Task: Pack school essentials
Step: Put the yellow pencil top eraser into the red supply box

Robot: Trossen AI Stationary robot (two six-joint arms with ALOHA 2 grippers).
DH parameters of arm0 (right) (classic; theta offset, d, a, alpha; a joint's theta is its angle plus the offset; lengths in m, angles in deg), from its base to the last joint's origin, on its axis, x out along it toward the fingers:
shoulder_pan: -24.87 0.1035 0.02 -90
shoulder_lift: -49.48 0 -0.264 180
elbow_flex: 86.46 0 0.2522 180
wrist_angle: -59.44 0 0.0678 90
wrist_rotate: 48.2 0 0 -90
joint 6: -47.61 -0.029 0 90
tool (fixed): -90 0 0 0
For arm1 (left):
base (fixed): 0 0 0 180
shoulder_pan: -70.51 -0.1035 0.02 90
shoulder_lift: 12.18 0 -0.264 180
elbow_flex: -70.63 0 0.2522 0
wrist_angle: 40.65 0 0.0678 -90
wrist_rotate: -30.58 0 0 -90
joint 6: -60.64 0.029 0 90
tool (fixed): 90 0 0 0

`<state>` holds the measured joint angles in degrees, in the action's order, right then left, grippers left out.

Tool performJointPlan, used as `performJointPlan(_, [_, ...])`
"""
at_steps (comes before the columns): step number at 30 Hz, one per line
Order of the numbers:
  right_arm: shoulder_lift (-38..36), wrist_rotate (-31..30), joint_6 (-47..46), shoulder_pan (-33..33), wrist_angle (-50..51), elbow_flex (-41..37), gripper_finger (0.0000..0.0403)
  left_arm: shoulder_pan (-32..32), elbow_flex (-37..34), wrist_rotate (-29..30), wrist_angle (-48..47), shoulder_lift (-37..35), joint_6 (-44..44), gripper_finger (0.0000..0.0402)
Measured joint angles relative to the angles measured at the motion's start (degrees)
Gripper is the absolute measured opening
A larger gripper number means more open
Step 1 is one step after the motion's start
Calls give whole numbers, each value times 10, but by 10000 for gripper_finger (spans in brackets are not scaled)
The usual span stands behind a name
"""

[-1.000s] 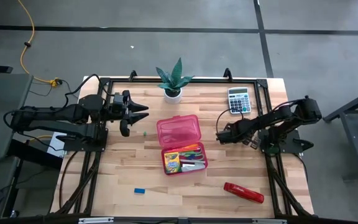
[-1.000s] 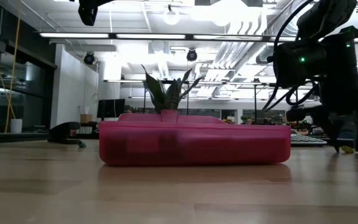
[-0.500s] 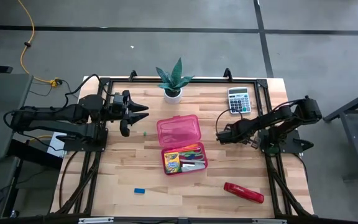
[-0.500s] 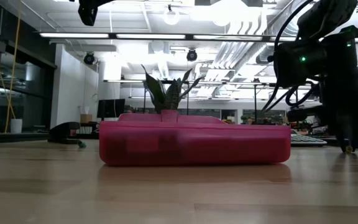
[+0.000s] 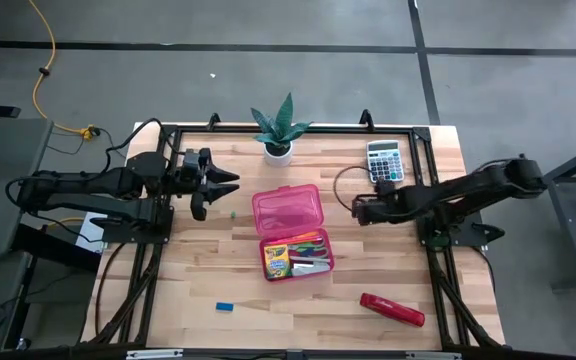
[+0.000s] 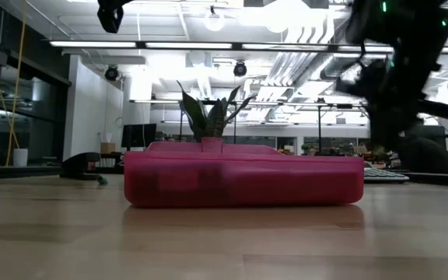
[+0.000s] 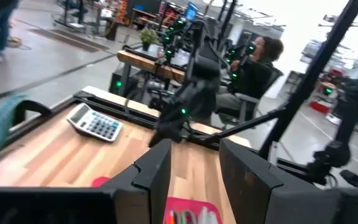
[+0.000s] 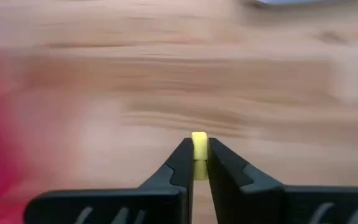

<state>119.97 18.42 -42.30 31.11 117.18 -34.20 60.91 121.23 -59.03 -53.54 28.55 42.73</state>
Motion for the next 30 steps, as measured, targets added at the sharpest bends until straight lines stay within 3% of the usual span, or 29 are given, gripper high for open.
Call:
performJointPlan(5, [-37, 9, 280, 0, -208, 0, 19, 0, 0, -17, 0, 0, -5, 124])
performJointPlan(10, [-37, 88, 526, -1, -454, 0, 18, 0, 0, -17, 2, 0, -5, 124])
performJointPlan(16, [-42, 148, 749, -1, -671, 0, 18, 0, 0, -15, 2, 0, -5, 124])
performJointPlan(21, [-46, 149, 820, -2, -755, 0, 18, 0, 0, -12, 8, 0, -5, 124])
performJointPlan(30, [-46, 149, 824, -2, -760, 0, 19, 0, 0, -12, 50, 0, -9, 124])
